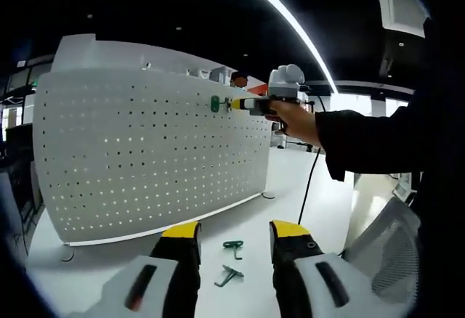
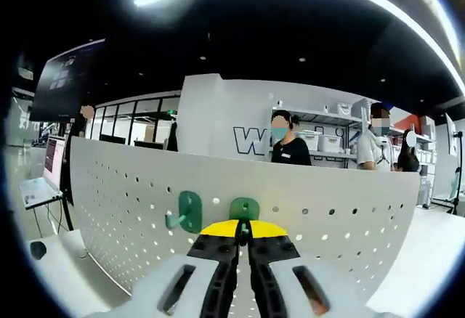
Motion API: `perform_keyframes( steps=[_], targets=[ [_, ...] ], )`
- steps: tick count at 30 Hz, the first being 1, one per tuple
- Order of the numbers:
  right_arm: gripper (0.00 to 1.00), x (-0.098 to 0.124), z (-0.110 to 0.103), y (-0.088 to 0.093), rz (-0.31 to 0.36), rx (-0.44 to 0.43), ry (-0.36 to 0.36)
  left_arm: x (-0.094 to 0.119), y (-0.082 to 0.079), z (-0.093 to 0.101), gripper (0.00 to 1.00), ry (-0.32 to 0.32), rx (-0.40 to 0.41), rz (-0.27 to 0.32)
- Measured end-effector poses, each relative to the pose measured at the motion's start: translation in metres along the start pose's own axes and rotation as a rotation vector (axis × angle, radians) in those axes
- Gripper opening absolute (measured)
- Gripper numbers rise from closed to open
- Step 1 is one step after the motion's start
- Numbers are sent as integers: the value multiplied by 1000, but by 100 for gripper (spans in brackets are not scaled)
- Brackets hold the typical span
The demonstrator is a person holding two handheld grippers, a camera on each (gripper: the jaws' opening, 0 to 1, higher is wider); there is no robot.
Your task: Insert the hook assembly into the mounting plate slot until the hook locks in place.
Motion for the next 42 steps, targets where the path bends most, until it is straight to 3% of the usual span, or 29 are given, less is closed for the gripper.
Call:
perform_keyframes(
  steps=[6,10,16,31,42],
  targets=[
    [1,0,-2,0,3,29,13,1,0,-1,39,-5,3,3],
    [1,2,-7,0,2,122,44,1,0,-1,38,-5,5,5],
    [1,3,-11,2,3,162,75,1,-1,-2,38,-8,8,8],
    [8,5,-3,11,-24,114,78,1,-1,-2,38,-1,9,13],
    [11,25,11,27,-55,102,84,1,2,-5,38,-4,7,3]
  ],
)
Point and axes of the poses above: the point that each gripper's makers call its tool centre point, and the gripper's own axes: x roughly backward along the fingers, z roughly to its right, y roughly out of its underside, the point moved 5 cm from there along x, roughly backward along the fingers, and after that the axes turned 7 degrees about -x, right-handed, at the moved point
